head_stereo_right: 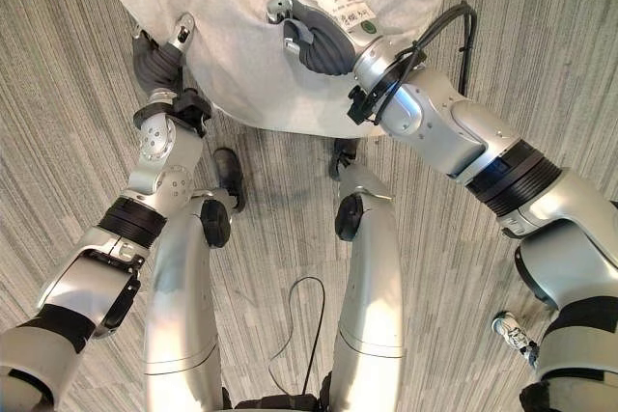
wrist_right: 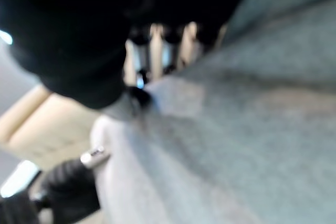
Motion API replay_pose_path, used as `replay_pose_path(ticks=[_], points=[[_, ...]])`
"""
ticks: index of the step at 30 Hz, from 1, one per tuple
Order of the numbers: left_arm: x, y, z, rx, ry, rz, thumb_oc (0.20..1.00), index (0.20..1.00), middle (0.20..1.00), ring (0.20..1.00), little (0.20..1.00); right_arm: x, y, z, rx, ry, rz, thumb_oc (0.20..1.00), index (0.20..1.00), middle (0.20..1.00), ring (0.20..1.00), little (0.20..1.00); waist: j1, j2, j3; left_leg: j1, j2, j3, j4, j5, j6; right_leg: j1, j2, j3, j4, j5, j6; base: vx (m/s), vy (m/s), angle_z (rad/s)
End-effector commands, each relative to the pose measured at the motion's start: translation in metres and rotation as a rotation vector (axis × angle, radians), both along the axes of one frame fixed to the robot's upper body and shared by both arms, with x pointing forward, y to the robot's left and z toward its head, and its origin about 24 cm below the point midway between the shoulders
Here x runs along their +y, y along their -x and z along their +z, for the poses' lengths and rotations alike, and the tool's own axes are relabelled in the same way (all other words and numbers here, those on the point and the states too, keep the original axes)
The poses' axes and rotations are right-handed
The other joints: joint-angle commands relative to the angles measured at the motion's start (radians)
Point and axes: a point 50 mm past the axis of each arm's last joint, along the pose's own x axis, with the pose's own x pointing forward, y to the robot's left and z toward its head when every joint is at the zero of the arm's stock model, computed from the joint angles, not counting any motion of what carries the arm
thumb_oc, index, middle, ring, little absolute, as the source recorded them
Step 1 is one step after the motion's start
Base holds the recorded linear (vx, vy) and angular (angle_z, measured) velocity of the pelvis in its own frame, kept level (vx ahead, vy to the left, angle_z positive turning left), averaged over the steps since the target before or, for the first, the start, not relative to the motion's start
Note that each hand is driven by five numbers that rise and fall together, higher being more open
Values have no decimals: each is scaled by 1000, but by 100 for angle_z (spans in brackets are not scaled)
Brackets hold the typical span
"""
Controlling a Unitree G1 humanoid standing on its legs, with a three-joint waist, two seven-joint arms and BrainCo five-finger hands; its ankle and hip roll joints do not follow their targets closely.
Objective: Pick up all the scattered cushions and arrange them neatly on the sofa.
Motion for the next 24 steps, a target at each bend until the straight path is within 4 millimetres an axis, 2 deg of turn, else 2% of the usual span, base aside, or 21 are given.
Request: replay_pose_path(ticks=[1,3,5,10,13,14,15,19,21,23,24], points=[[-52,21,22,-195,8,-221,200,200,200,200,200,47,39,22,-136,-20,308,200,200,200,200,200,15,43,-20,20,-76,-108,-172,104,-73,42,30,25,166,-188,37,0,0,0],[-38,24,24,-224,10,-185,200,200,200,200,200,37,32,21,-136,-46,259,200,200,200,200,200,20,54,-35,20,-78,-107,-180,107,-73,42,31,22,159,-186,36,0,0,0],[-29,27,15,-216,-46,-166,200,200,200,200,200,25,25,19,-133,-76,207,200,200,200,200,200,25,63,-67,20,-84,-107,-192,111,-73,42,34,18,148,-182,35,1,-9,2],[-33,32,6,-212,-84,-199,200,200,200,200,200,15,19,16,-133,-113,166,200,200,200,200,200,28,69,-113,20,-89,-100,-229,117,-69,42,30,10,117,-173,37,-14,-12,7],[-42,40,7,-252,-108,-241,200,200,200,200,200,12,19,19,-161,-149,149,200,200,200,200,200,29,76,-183,20,-90,-83,-327,135,-70,43,30,-8,40,-167,45,-61,-25,12],[-42,40,7,-250,-109,-242,200,200,200,200,200,12,19,18,-160,-150,148,200,200,200,200,200,29,75,-187,20,-91,-83,-331,137,-70,43,30,-9,37,-165,45,-88,-26,9],[-46,46,8,-279,-133,-262,200,200,200,200,200,9,18,18,-171,-175,139,200,200,200,200,200,31,81,-218,41,-94,-83,-380,147,-67,60,36,-26,-3,-166,50,-93,-33,9],[-49,55,7,-312,-164,-289,200,200,200,200,200,5,18,14,-173,-221,131,200,200,200,200,200,34,85,-233,131,-101,-87,-465,160,-65,140,41,-42,-65,-163,52,-73,-39,11],[-50,63,1,-323,-146,-318,200,200,200,200,200,-1,19,5,-155,-276,131,200,200,200,200,200,36,85,-231,246,-103,-100,-546,174,-69,251,39,-61,-137,-158,52,-99,-75,6],[-49,66,-1,-326,-139,-327,200,200,200,200,200,-3,20,0,-147,-293,128,200,200,200,200,200,37,86,-232,287,-103,-106,-576,179,-71,288,38,-69,-158,-155,54,-57,-56,10],[-48,70,-8,-319,-135,-340,200,200,200,200,200,-5,21,-11,-124,-311,130,200,200,200,200,200,37,86,-234,355,-100,-113,-615,188,-76,354,30,-84,-195,-153,51,-27,-63,13]])
